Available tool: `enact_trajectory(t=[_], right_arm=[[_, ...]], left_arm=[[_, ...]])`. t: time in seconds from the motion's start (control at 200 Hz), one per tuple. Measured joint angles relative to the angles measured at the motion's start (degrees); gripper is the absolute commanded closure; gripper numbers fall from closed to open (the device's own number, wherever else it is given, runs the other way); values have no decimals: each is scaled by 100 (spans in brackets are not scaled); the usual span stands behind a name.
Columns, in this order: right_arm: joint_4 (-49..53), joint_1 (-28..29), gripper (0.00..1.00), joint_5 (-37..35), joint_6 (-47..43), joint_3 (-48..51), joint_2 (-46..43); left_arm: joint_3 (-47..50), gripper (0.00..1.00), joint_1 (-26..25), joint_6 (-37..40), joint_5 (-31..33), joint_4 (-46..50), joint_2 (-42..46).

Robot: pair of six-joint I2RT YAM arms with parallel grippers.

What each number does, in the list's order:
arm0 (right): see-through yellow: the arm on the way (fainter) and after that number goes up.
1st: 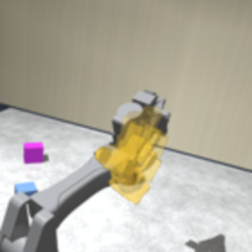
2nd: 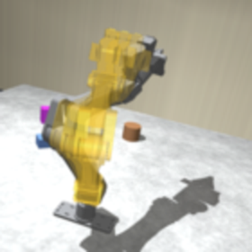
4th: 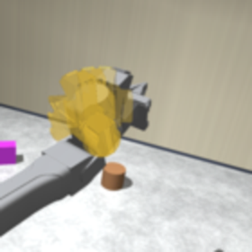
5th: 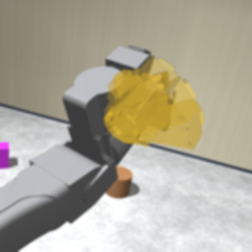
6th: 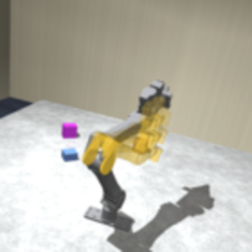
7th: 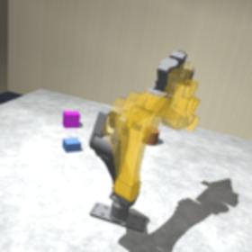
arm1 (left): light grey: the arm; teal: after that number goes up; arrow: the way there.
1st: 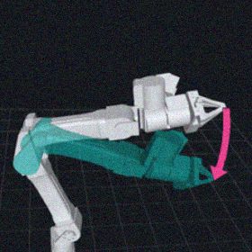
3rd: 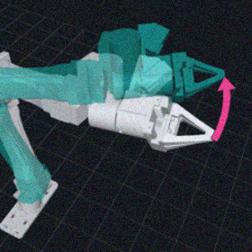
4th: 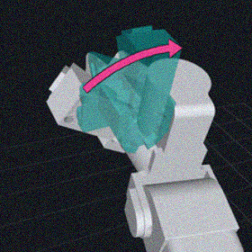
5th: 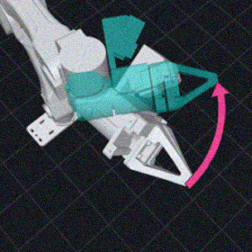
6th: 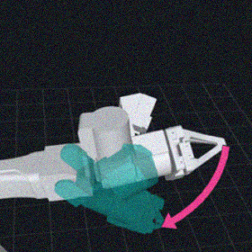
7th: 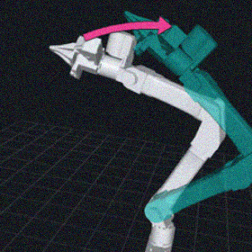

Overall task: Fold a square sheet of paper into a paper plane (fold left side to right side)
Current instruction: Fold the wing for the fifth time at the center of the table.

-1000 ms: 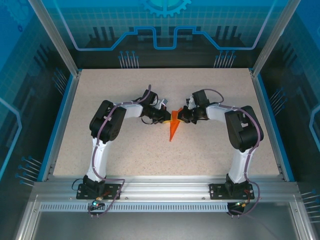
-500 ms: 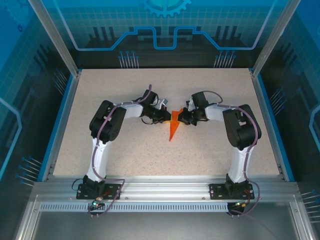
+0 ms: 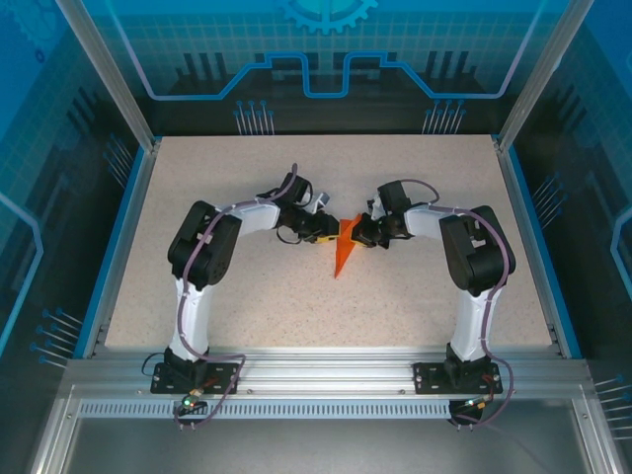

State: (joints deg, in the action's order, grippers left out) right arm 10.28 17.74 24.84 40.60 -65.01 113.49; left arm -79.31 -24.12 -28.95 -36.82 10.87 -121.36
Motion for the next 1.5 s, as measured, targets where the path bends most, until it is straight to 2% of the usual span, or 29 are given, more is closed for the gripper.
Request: enact_trajectory(t=[0.285,0.56,0.83,1.286,1.501], right_arm=[[-4,0,94,4,2,2,0],[-4,0,94,7,0,2,2],[-4,0,94,4,-17,2,2],[-2,11,94,-4,-59,2,2],[-2,11,94,-9,-63,2,0]], left_arm=[[350,71,-151,-111,-160,323,850],[424,73,-704,-378,-420,385,730],[420,73,-708,-411,-332,431,313],[422,73,-708,-393,-11,560,282],[433,77,-708,-391,37,557,212]])
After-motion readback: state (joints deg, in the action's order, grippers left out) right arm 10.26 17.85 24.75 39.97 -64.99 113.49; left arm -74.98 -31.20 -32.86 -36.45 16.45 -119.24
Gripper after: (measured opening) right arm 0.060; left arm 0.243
